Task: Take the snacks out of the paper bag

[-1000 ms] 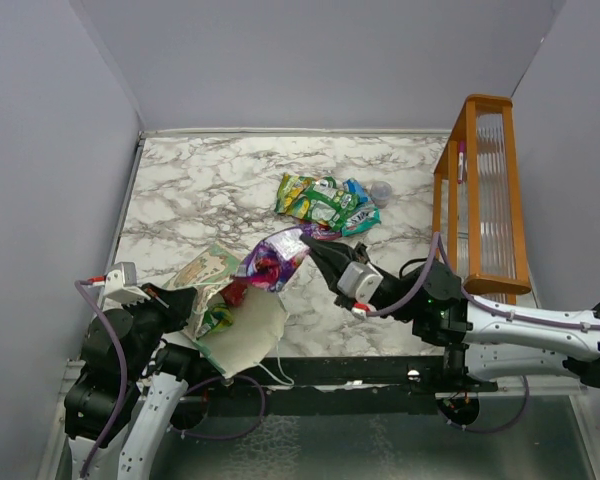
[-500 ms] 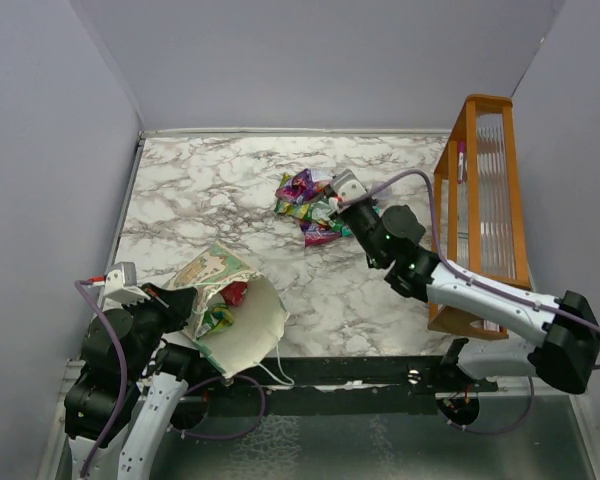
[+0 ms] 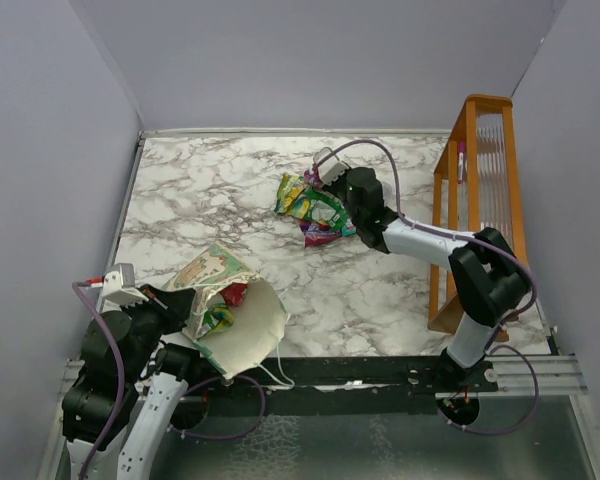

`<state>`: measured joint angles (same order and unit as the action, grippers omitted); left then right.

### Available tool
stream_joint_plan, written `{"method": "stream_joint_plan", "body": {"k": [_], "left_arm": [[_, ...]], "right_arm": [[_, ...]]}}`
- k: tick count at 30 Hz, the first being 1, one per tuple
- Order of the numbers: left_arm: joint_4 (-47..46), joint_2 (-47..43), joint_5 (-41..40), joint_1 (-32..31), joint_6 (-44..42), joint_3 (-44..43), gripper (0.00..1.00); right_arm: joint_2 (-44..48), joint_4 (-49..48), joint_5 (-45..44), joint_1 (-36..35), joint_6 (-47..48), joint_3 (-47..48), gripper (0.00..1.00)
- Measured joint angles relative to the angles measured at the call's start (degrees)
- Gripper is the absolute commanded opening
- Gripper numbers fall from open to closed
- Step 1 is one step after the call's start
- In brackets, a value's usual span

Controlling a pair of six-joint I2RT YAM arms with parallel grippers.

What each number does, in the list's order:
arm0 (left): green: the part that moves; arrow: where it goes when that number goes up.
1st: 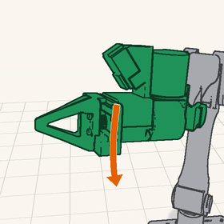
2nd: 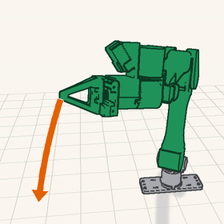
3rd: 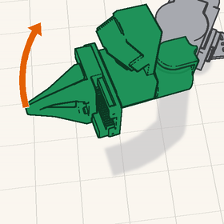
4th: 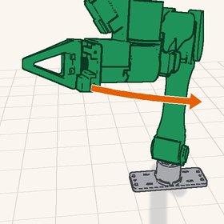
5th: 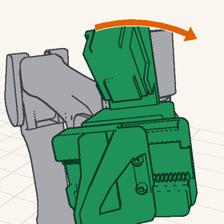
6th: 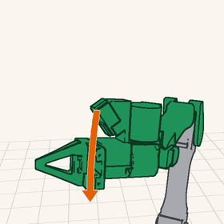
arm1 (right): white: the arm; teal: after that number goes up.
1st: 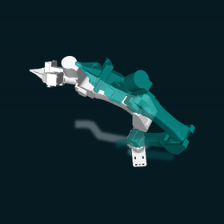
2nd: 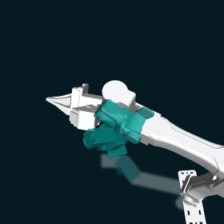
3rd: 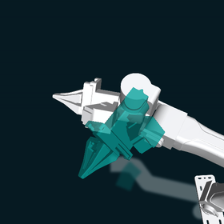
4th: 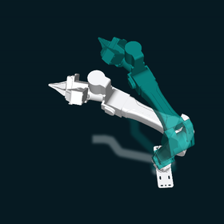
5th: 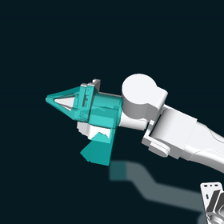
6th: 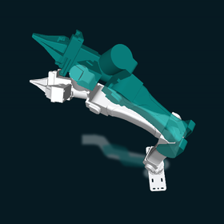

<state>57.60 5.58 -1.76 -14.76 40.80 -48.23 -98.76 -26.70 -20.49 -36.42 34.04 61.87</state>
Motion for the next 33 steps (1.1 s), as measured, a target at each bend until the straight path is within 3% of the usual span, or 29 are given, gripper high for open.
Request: {"method": "stream_joint_plan", "body": {"k": [22,30,33], "left_arm": [[-0.1,0.4,-0.1,0.0,-0.1,0.0,0.00],[0.0,0.4,-0.1,0.0,-0.1,0.0,0.00],[0.0,0.4,-0.1,0.0,-0.1,0.0,0.00]], "right_arm": [[-8.6,1.8,8.3,-0.6,-8.5,-5.8,0.01],[-3.0,6.1,9.1,-0.7,-9.0,-6.4,0.34],[1.7,7.0,10.6,-0.8,-9.6,-7.4,0.41]]}}
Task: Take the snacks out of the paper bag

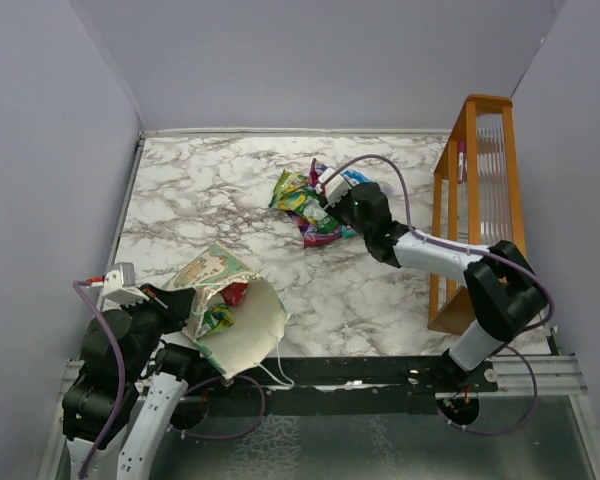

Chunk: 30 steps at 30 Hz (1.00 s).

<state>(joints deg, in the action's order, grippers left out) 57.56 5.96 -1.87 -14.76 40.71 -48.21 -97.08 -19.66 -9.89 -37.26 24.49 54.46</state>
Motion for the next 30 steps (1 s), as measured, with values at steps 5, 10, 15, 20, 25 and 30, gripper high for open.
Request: {"method": "stream_joint_plan", "body": {"k": [5,10,15,20,25,30], "left_arm": [[-0.1,0.0,0.0,0.0,0.0,0.0,0.00],[-0.1,0.0,0.0,0.0,0.1,0.0,0.00],[-0.5,0.0,0.0,0.0,0.1,0.5,0.00],[-1.0,0.1,0.1,0.0,0.1,0.8,0.00],[-1.7,0.3,0.1,0.0,0.1,0.8,0.00],[-1.8,0.3,0.1,0.0,0.2,0.8,0.00]], "right_arm": [[9.0,0.2,5.3,-0.2,-1.4,-2.5,0.46],[17.5,-0.1,16.7,-0.3,-3.8,-7.3,0.48],[25.4,-1.8,32.6,-2.9,-5.6,-12.4,0.53],[30.0,-1.9,45.4,-13.9,-1.6,-12.3,0.56],[28.8,-0.5,50.7,-24.3,3.4,-9.2,0.55],[21.4,-0.5,49.0,-30.9,6.2,-7.6,0.52]]}}
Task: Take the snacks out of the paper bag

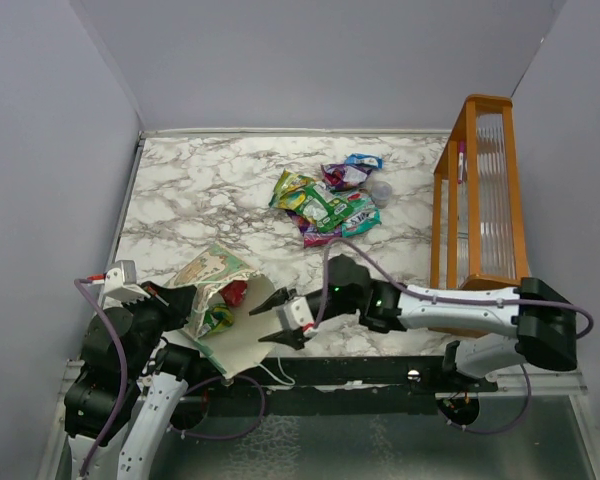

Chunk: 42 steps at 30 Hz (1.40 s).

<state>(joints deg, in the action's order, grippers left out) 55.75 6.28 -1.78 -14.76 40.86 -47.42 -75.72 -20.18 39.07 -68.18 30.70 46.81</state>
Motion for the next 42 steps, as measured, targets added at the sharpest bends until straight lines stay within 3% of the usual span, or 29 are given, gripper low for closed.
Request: {"method": "stream_joint_plan", "body": {"k": [7,17,32,34,42], "left_arm": [[0.0,0.0,0.0,0.0,0.0,0.0,0.00],[0.1,0.0,0.0,0.0,0.4,0.0,0.00],[0.5,0.0,0.0,0.0,0.6,-0.2,0.00],[0.6,0.0,0.0,0.0,0.6,-0.3,0.00],[1.3,0.0,-0.1,0.0,0.6,-0.8,0.00]], "right_arm": [[-13.2,1.9,-12.0,-8.2,4.2,4.6,0.40],[-28.0,2.6,-29.5,-9.2,8.1,15.3,0.42],[-40.1,0.2,-36.8,-9.4,10.0,23.5,0.42],[-41.6,-0.7,-36.8,-9.4,10.0,24.7,0.39],[-44.6,-2.5,-36.9,-9.4,9.2,26.8,0.05]]}}
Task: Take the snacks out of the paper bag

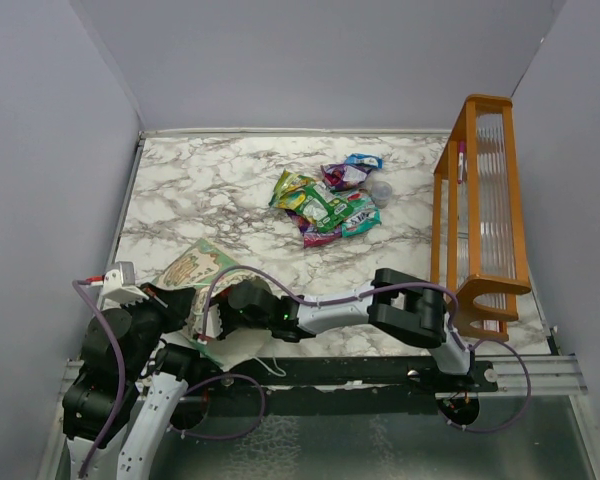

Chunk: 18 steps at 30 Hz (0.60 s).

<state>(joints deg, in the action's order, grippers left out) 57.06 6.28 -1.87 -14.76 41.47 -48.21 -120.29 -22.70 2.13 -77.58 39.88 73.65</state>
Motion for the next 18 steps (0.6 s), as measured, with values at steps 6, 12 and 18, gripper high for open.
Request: {"method": "stream_joint_plan", "body": {"k": [6,12,18], "left_arm": [[0.8,0.0,-0.1,0.0,0.0,0.0,0.00],[1.1,-0.9,-0.2,0.0,0.0,0.4,0.00],[1.3,-1.1,-0.1,0.0,0.0,1.6,0.00]], "right_arm": [[0.0,-2.7,-1.7,0.4,-2.2,-0.2,0.01],[1.2,-6.5,-4.5,1.9,-4.6,-3.7,0.01],[5.7,-8.9,-9.7,4.1,-5.9,-8.3,0.01]]}}
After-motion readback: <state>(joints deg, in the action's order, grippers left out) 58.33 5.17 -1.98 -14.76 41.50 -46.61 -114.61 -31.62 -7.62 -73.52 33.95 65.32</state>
